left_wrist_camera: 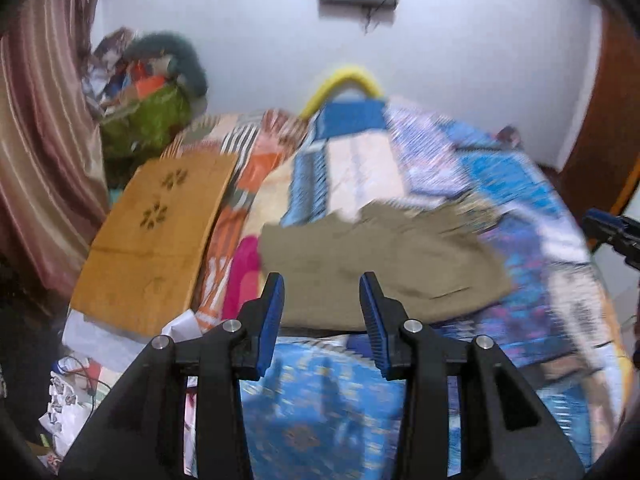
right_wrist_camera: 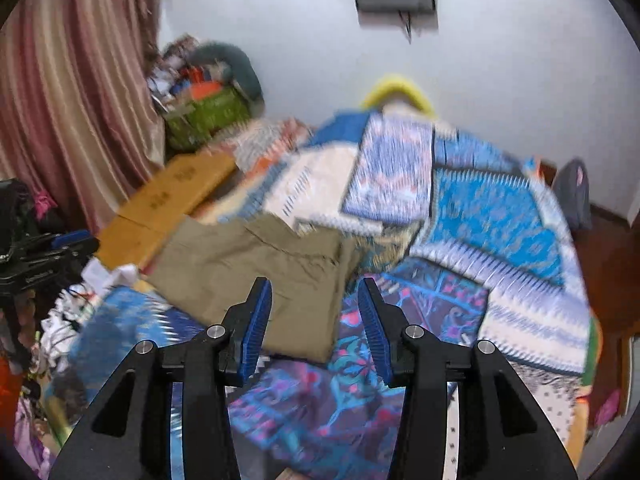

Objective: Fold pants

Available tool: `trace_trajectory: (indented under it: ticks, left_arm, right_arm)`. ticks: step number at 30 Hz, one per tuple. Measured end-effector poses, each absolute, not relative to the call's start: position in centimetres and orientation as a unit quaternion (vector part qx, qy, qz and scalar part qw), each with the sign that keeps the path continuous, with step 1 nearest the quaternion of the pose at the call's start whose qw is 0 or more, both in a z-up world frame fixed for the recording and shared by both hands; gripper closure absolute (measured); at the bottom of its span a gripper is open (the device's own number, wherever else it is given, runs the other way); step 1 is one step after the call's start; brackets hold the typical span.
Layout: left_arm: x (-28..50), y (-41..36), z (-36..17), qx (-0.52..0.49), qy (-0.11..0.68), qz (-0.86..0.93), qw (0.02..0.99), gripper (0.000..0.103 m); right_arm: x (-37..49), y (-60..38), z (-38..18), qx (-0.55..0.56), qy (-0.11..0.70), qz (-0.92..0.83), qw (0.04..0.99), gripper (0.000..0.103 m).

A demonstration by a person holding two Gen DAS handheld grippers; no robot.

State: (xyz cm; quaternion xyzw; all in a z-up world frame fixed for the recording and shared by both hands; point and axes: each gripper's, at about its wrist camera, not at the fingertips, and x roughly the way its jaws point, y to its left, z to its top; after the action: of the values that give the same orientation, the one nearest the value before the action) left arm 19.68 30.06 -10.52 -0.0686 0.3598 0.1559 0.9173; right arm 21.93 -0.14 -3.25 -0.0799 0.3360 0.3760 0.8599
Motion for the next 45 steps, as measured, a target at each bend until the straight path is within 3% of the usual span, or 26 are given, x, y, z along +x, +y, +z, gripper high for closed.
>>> trace_trajectory:
  ticks: [10,17,20,22,24,26,28,30,32,38,45]
  left_arm:
    - [8.0,19.6,1.9,-0.042,0.208,0.112,0.971,0.062]
    - [0.8,15.1,5.1,-0.030,0.126,0.120,0.984,0.053]
    - [-1.4,13.7,5.5,-0.027,0.105,0.123,0.986,0.047]
    - [-2.4,13.0,5.5,-0.022,0.095,0.127,0.987,0.039]
    - [-3.0,12.4,5.4,-0.020,0.089,0.130,0.987,0.027]
    - [-3.7,11.9,5.2,-0.020,0.082,0.132,0.988,0.024]
    - [-4.1,11.8,5.0,-0.021,0.081,0.132,0.988,0.021]
    - [-4.7,11.7,5.0,-0.020,0.076,0.133,0.988,0.006]
    - [-5.3,11.6,4.9,-0.024,0.068,0.138,0.988,0.000]
    - [-5.9,12.2,4.6,-0.029,0.067,0.147,0.987,0.000]
    - [-6.2,11.9,3.8,-0.021,0.069,0.157,0.985,0.000]
  right_arm:
    - [10.6,-4.8,7.0,-0.034,0.196,0.430,0.881,0.062]
    - [3.7,-6.6,9.2,-0.009,0.125,0.453,0.883,0.061]
    - [1.9,-6.9,9.1,-0.007,0.101,0.448,0.888,0.048]
    - [0.7,-7.1,9.1,-0.011,0.086,0.440,0.894,0.046]
    - [0.1,-6.9,8.9,-0.014,0.078,0.434,0.897,0.041]
    - [-0.3,-7.0,8.8,-0.007,0.072,0.431,0.899,0.025]
    - [-0.7,-7.2,8.8,-0.005,0.070,0.427,0.901,0.021]
    - [-0.7,-7.3,8.6,-0.003,0.080,0.425,0.901,0.021]
    - [-0.6,-7.5,8.4,0.005,0.085,0.426,0.901,0.017]
    - [-1.0,-7.5,7.9,0.005,0.076,0.399,0.914,0.000]
    - [-1.6,-7.8,7.9,0.002,0.071,0.398,0.915,0.000]
